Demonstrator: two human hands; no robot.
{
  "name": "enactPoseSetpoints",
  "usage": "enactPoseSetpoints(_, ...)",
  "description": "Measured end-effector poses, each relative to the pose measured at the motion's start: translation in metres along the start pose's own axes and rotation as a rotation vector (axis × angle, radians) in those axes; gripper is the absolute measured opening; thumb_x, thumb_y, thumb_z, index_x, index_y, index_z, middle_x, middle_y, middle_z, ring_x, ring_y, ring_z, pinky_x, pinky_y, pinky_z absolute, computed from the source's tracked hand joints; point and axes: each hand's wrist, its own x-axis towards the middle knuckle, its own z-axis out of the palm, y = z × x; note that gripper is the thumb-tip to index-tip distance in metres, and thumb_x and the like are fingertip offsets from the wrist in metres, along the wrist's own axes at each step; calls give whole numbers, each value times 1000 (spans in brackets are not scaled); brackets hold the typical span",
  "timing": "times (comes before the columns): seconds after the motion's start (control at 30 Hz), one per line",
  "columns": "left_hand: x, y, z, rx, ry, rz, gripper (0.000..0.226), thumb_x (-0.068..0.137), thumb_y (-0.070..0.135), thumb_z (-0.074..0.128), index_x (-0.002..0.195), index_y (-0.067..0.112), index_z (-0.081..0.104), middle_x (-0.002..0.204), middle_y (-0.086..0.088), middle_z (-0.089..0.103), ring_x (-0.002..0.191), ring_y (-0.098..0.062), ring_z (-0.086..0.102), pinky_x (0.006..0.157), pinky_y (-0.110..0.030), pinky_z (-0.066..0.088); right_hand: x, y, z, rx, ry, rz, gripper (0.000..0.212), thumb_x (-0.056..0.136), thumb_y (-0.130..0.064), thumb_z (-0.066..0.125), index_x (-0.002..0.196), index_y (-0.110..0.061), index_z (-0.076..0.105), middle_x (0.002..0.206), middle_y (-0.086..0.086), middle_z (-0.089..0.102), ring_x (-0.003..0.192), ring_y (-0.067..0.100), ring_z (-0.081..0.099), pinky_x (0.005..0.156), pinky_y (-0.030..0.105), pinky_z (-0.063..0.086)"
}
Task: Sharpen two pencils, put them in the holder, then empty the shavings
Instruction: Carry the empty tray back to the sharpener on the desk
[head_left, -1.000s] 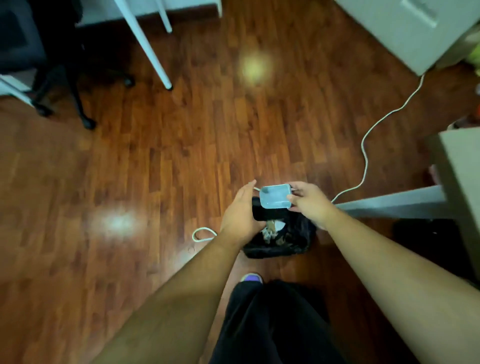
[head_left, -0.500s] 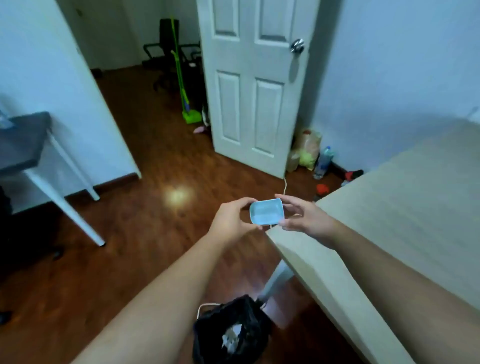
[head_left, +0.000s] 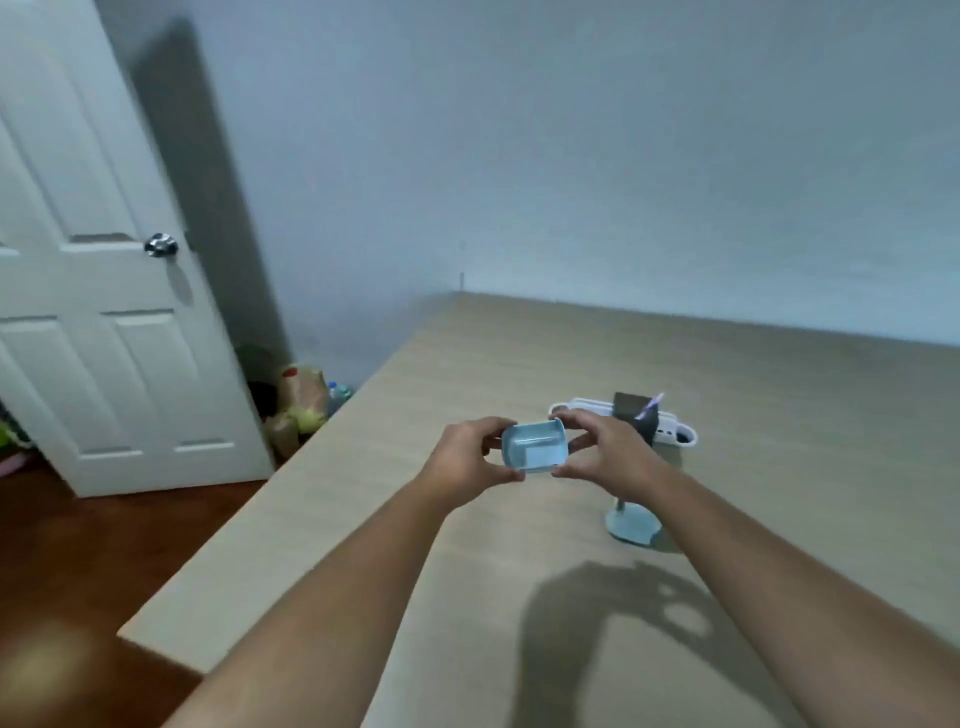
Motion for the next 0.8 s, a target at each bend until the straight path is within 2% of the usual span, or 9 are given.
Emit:
enactPoseSetpoints(0.1, 29, 43, 74, -34, -95, 67, 56, 67, 5, 82, 119, 12, 62, 105, 4, 68, 89, -6, 60, 73, 4, 43, -29, 57, -58, 59, 88, 111, 61, 65, -6, 79, 119, -21, 56, 89, -7, 66, 81, 4, 63, 60, -4, 40)
enactPoseSetpoints(0.17, 48, 61, 115, -22, -154, 91, 58, 66, 7, 83, 119, 13, 62, 110, 3, 69, 95, -10, 64, 87, -13, 51, -44, 91, -85, 85, 131, 168, 61, 65, -2, 78, 118, -22, 57, 83, -13, 61, 76, -2, 59, 57, -4, 40)
enactPoseSetpoints(0.23, 63, 68, 148, 2, -213, 89, 65, 67, 10, 83, 126, 13, 56, 119, -1, 66, 107, -16, 64, 93, -24, 51, -54, 122, -100, 102, 144, 212, 61, 65, 1, 77, 117, -23, 57, 87, -10, 64, 73, 5, 61, 61, 4, 46)
enactPoseSetpoints(0.3, 75, 65, 169, 59, -246, 63, 78, 68, 16, 83, 136, 16, 46, 128, -2, 59, 116, -18, 58, 96, -27, 47, -59, 149, -106, 132, 179, 265, 59, 64, 3, 77, 115, -21, 58, 101, -5, 65, 77, 12, 62, 65, 14, 50)
enactPoseSetpoints(0.4, 95, 49, 187, 267, -272, 61, 85, 70, 29, 79, 142, 22, 35, 143, 0, 45, 129, -18, 46, 107, -32, 40, -65, 188, -105, 195, 253, 387, 59, 65, 3, 77, 118, -14, 57, 107, -1, 63, 75, 13, 60, 66, 22, 48)
enactPoseSetpoints(0.47, 108, 36, 192, 378, -311, 75, 83, 71, 29, 77, 142, 24, 34, 146, 2, 42, 131, -20, 44, 107, -34, 40, -70, 213, -99, 226, 283, 461, 58, 66, 3, 77, 118, -11, 56, 105, 1, 64, 73, 12, 61, 65, 23, 48)
enactPoseSetpoints(0.6, 128, 16, 202, 519, -480, 84, 82, 72, 27, 77, 142, 20, 36, 150, 0, 38, 133, -22, 42, 109, -34, 37, -77, 256, -74, 302, 245, 635, 47, 68, 2, 75, 109, -13, 57, 89, 0, 66, 63, 11, 58, 48, 23, 45)
enactPoseSetpoints(0.7, 139, 5, 207, 466, -485, 76, 73, 66, 27, 80, 132, 21, 50, 134, -3, 57, 119, -24, 53, 101, -35, 44, -64, 274, -57, 308, 218, 682, 49, 67, 1, 75, 111, -12, 57, 92, 11, 70, 69, 18, 58, 57, 31, 48)
enactPoseSetpoints(0.8, 142, -1, 208, 422, -470, 94, 74, 61, 29, 83, 129, 22, 54, 127, -2, 61, 113, -23, 56, 98, -36, 47, -44, 274, -43, 319, 196, 661, 55, 65, -4, 78, 115, -14, 56, 100, 14, 70, 81, 24, 64, 71, 37, 54)
